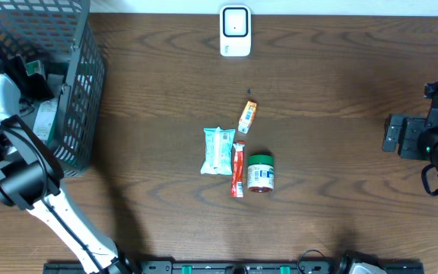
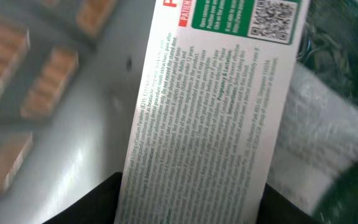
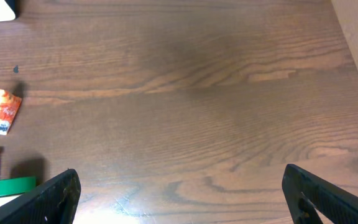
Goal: Scan the item barcode
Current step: 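Grasp the Panadol box with the left gripper and lift it out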
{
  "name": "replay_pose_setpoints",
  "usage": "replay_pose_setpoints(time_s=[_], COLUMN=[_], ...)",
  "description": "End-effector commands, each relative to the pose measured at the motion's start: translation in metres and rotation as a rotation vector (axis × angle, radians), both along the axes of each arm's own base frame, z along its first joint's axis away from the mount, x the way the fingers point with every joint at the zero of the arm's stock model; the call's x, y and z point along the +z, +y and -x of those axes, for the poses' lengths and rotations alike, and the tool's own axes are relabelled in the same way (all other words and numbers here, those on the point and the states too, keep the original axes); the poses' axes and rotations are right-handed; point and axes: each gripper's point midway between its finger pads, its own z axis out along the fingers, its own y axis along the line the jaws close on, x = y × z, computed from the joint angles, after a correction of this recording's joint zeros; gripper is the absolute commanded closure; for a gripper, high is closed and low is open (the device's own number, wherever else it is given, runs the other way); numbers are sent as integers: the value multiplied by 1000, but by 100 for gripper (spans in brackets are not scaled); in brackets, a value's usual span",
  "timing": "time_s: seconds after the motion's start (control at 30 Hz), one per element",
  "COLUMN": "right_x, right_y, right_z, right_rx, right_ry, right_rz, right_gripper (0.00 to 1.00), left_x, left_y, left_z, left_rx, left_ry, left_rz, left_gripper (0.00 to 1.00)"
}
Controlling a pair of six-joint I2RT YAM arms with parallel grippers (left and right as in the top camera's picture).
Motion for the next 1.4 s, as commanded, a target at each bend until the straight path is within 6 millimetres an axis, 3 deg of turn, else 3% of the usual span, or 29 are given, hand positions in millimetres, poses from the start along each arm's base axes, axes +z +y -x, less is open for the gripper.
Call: replay_pose_setpoints(time_s=[0.0, 0.1, 0.2, 0.4, 0.7, 0.83, 0.93, 1.17, 1.27, 1.37], right_x=[4, 4, 4, 4, 4, 4, 4, 4, 4, 4], right_y=[-2, -2, -2, -2, -2, -2, -2, -2, -2, -2], right_z=[0, 0, 0, 0, 0, 0, 0, 0, 0, 0], right_rx=[-15, -15, -15, -14, -15, -14, -15, -14, -15, -15], right_ry=[-12, -12, -12, -12, -12, -12, -12, -12, -12, -12], right_rz=[-5, -5, -5, -5, -5, -5, -5, -5, -5, -5], right_gripper=[1, 1, 1, 1, 1, 1, 1, 1, 1, 1], left_x=[55, 89, 103, 91, 90, 101, 126, 266, 326, 371], left_y=[-1, -14, -38, -72, -79, -76, -76, -89, -105, -146], left_z=[5, 25, 40, 66, 65, 60, 59, 83, 109, 128], left_rx=[54, 171, 194, 144, 131, 128, 123, 113, 127, 7], left_ry=[-80, -86, -62, 85, 97, 52, -8, -349, -510, -661], left_rz=[-2, 57, 144, 203, 209, 188, 159, 9, -29, 34], left_gripper=[43, 43, 43, 42, 36, 42, 46, 46, 45, 45])
